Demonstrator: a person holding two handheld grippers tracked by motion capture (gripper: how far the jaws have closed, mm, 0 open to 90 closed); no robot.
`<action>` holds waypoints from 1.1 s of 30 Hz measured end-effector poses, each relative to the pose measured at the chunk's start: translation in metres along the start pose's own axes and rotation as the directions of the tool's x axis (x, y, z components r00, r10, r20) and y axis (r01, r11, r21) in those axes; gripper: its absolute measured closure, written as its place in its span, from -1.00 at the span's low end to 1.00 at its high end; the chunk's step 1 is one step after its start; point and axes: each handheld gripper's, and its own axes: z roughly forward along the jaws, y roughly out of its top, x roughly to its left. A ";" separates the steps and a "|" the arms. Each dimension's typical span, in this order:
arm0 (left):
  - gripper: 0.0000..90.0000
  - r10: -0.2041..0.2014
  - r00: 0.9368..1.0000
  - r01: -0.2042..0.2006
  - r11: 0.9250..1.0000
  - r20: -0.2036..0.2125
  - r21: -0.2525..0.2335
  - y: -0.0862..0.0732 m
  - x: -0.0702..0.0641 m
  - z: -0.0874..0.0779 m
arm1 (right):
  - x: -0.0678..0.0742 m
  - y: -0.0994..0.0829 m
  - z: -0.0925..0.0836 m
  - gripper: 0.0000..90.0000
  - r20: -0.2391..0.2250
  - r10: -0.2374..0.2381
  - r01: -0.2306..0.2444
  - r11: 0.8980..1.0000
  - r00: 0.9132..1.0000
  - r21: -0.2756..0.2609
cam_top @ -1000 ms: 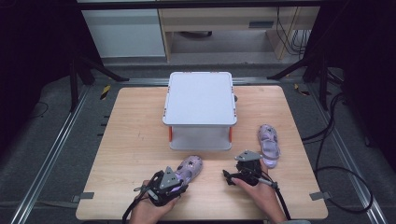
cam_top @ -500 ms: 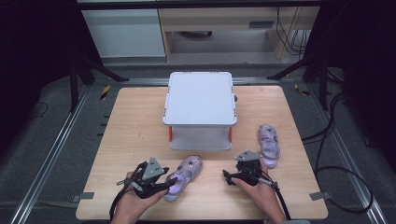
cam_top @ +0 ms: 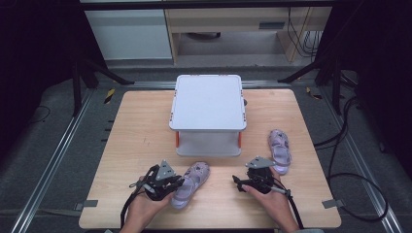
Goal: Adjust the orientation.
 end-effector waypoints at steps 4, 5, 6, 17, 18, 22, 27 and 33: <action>0.77 -0.011 1.000 0.010 0.999 -0.016 -0.044 0.014 0.000 -0.009 | -0.006 0.011 -0.021 -0.17 0.005 0.017 -0.017 0.998 1.000 -0.056; 0.77 -0.007 1.000 0.005 0.999 -0.028 -0.048 0.018 0.000 -0.011 | -0.006 0.015 -0.027 -0.10 -0.003 0.010 -0.010 0.998 1.000 -0.070; 0.77 -0.008 0.999 0.006 0.998 -0.037 -0.056 0.022 0.000 -0.012 | -0.006 0.020 -0.033 -0.01 -0.011 0.000 -0.001 0.997 1.000 -0.082; 0.78 -0.065 0.992 0.052 0.991 -0.110 -0.121 0.054 0.016 0.003 | -0.011 0.092 -0.082 0.83 -0.071 -0.116 0.101 0.977 0.991 -0.187; 0.78 -0.066 0.991 0.050 0.991 -0.121 -0.126 0.056 0.016 0.005 | -0.012 0.098 -0.085 0.89 -0.081 -0.123 0.105 0.975 0.989 -0.198; 0.78 -0.078 0.988 0.059 0.988 -0.136 -0.139 0.057 0.019 0.009 | -0.013 0.116 -0.092 0.99 -0.098 -0.135 0.110 0.969 0.986 -0.223; 0.78 -0.105 0.980 0.081 0.986 -0.167 -0.148 0.056 0.023 0.019 | -0.015 0.144 -0.087 1.00 -0.104 -0.152 0.125 0.966 0.983 -0.228; 0.78 -0.128 0.974 0.097 0.981 -0.187 -0.165 0.054 0.026 0.027 | -0.020 0.160 -0.067 0.98 -0.100 -0.139 0.117 0.972 0.985 -0.203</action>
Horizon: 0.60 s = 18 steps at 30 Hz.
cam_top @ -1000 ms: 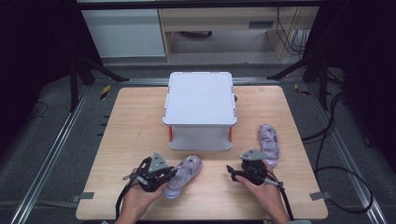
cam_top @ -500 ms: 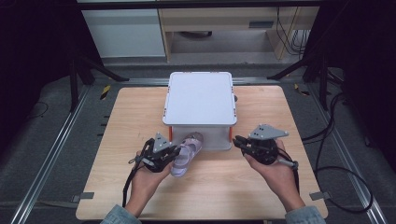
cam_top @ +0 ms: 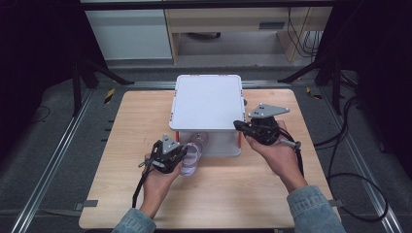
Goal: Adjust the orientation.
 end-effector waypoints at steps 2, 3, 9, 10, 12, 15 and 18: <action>0.78 -0.003 1.000 0.003 1.000 -0.002 -0.006 0.000 -0.001 0.003 | -0.003 0.002 0.006 0.97 0.001 0.011 -0.011 1.000 1.000 0.005; 0.78 -0.003 1.000 0.003 1.000 -0.002 -0.006 0.000 -0.001 0.003 | -0.003 0.002 0.006 0.97 0.001 0.011 -0.011 1.000 1.000 0.005; 0.78 -0.011 1.000 0.011 1.000 -0.019 -0.015 -0.002 -0.002 0.011 | -0.011 0.007 0.023 0.96 0.010 0.024 -0.024 1.000 1.000 0.020; 0.78 -0.016 1.000 0.015 1.000 -0.021 -0.018 -0.003 -0.002 0.012 | -0.012 0.007 0.024 0.96 0.007 0.029 -0.029 0.999 1.000 0.018; 0.78 -0.017 1.000 0.017 1.000 -0.023 -0.019 -0.003 -0.002 0.012 | -0.012 0.008 0.026 0.96 0.007 0.032 -0.032 0.999 0.999 0.021; 0.78 -0.025 0.999 0.025 0.999 -0.032 -0.020 -0.006 -0.003 0.015 | -0.013 0.011 0.030 0.96 0.004 0.035 -0.035 0.999 0.999 0.021; 0.78 -0.039 0.999 0.038 0.999 -0.038 -0.019 -0.011 -0.003 0.019 | -0.011 0.010 0.036 0.96 0.002 0.026 -0.026 0.999 1.000 0.037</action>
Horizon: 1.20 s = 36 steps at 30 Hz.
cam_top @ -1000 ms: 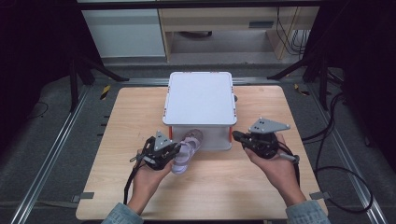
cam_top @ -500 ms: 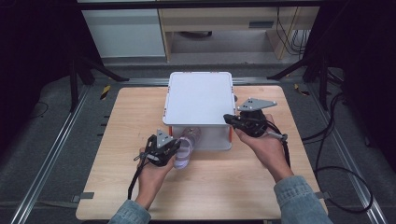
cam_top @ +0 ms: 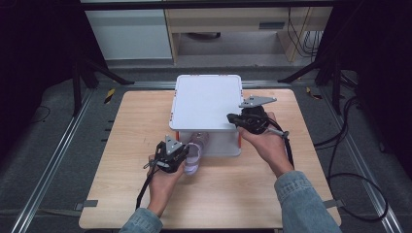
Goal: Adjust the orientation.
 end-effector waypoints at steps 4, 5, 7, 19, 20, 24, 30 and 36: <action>0.78 -0.004 1.000 0.004 1.000 -0.008 -0.001 -0.002 -0.003 0.004 | 0.001 -0.001 0.004 0.96 0.000 -0.005 0.005 1.000 1.000 0.007; 0.78 -0.001 1.000 0.001 1.000 -0.015 -0.002 -0.002 -0.003 0.006 | 0.001 -0.001 0.004 0.96 0.001 -0.004 0.004 1.000 1.000 0.008; 0.78 -0.004 1.000 0.004 1.000 -0.023 0.000 -0.002 -0.004 0.009 | -0.001 -0.001 0.006 0.96 0.002 -0.004 0.004 1.000 1.000 0.014; 0.78 -0.030 0.999 0.031 0.999 -0.040 0.031 -0.005 -0.006 0.024 | -0.004 -0.005 0.009 0.94 0.012 -0.012 0.012 0.999 1.000 0.036; 0.78 -0.031 0.999 0.033 0.999 -0.039 0.034 -0.005 -0.007 0.026 | -0.005 -0.005 0.009 0.94 0.013 -0.009 0.009 0.999 1.000 0.037; 0.78 -0.042 0.998 0.043 0.998 -0.043 0.036 -0.004 -0.007 0.027 | -0.005 -0.005 0.009 0.94 0.013 -0.006 0.005 0.999 1.000 0.037; 0.78 -0.060 0.997 0.062 0.997 -0.056 0.037 -0.003 -0.007 0.030 | -0.006 -0.005 0.010 0.94 0.012 -0.006 0.005 0.999 1.000 0.037; 0.77 -0.083 0.995 0.085 0.996 -0.060 0.038 0.000 -0.010 0.032 | -0.006 -0.005 0.010 0.94 0.012 -0.005 0.004 0.999 1.000 0.036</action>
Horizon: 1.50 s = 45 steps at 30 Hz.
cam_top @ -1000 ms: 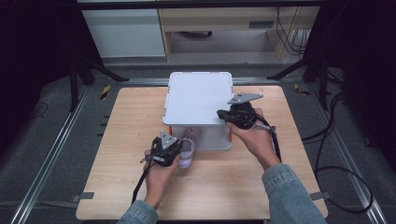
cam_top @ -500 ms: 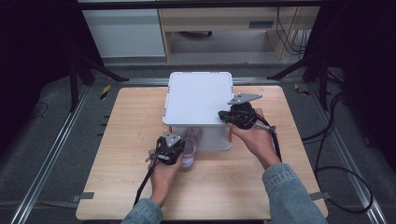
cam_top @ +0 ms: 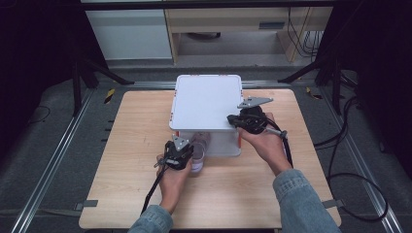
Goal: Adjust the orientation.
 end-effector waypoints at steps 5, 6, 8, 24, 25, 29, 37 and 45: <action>0.74 -0.019 1.000 0.018 1.000 0.000 -0.008 0.000 -0.005 0.002 | 0.000 0.000 0.000 0.93 0.002 0.000 0.000 1.000 1.000 -0.001; 0.72 -0.018 1.000 0.019 1.000 0.004 -0.008 0.000 -0.005 0.002 | 0.000 0.000 0.000 0.93 0.002 0.000 0.000 1.000 1.000 -0.001; 0.67 -0.014 1.000 0.014 1.000 0.020 -0.016 0.001 -0.002 0.001 | 0.000 0.000 0.000 0.93 0.001 -0.001 0.001 1.000 1.000 -0.001; 0.75 0.449 0.883 -0.435 0.892 0.134 -0.123 0.006 -0.012 -0.058 | -0.001 -0.001 -0.001 0.89 0.002 0.001 -0.001 1.000 1.000 -0.002; 0.80 0.449 0.883 -0.435 0.892 0.134 -0.123 0.006 -0.012 -0.058 | -0.001 -0.001 -0.001 0.89 0.002 0.001 -0.001 1.000 1.000 -0.002; 0.93 0.540 0.818 -0.529 0.841 0.197 -0.112 -0.005 -0.020 -0.069 | -0.001 -0.001 -0.002 0.89 0.002 0.005 -0.005 1.000 1.000 0.002; 0.99 0.599 0.759 -0.602 0.795 0.257 -0.074 -0.028 -0.022 -0.057 | -0.001 -0.001 -0.001 0.89 0.005 0.008 -0.008 1.000 1.000 0.000; 0.99 0.603 0.756 -0.619 0.785 0.255 -0.022 -0.037 -0.019 -0.046 | -0.002 -0.001 -0.001 0.89 0.001 0.008 -0.008 1.000 1.000 -0.002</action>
